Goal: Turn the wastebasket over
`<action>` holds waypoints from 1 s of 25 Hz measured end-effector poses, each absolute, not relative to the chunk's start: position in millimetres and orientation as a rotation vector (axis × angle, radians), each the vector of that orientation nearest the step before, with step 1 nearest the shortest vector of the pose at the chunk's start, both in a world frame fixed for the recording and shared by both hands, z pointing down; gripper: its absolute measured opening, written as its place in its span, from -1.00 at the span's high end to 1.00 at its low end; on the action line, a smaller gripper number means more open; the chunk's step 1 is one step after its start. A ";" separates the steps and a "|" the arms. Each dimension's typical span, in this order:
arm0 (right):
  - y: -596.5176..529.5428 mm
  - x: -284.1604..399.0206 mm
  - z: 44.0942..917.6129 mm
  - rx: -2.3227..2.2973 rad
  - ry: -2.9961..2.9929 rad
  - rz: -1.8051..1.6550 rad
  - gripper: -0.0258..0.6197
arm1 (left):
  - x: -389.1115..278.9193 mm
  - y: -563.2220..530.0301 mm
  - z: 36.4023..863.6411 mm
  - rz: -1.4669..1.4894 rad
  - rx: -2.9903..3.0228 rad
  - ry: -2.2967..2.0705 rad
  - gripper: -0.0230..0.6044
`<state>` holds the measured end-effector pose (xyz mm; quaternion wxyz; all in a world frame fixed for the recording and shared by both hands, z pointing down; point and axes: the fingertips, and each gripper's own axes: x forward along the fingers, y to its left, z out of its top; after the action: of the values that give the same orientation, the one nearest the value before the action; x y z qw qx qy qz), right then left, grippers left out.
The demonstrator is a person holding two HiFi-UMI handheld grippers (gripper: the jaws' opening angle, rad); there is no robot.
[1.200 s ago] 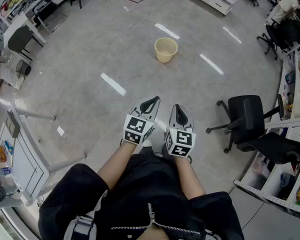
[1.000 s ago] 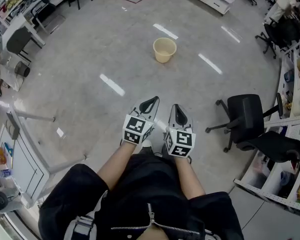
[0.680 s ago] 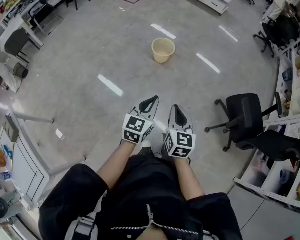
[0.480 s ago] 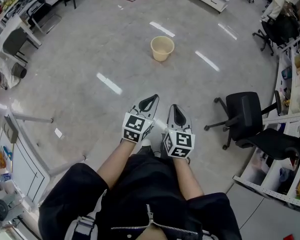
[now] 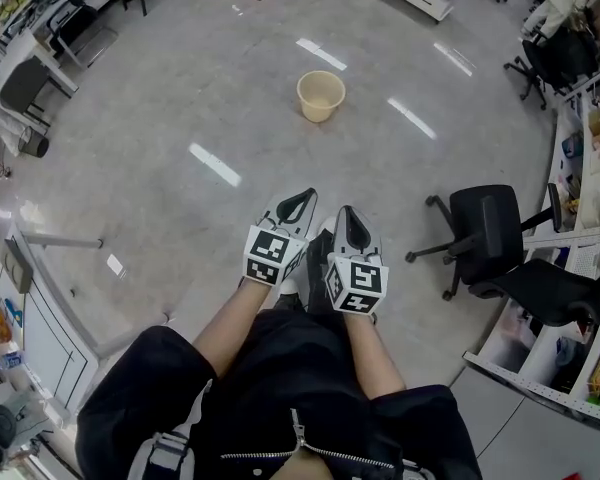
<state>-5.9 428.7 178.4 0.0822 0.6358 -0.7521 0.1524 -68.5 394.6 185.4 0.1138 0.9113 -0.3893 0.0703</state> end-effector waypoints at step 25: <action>176.3 56.8 204.8 1.754 -2.275 0.558 0.89 | -10.4 152.8 210.5 0.305 2.586 -1.192 0.91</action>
<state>56.8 176.3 204.8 0.1074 0.5960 -0.7728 0.1897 -10.4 152.8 210.5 0.1385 0.8944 -0.4121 0.1055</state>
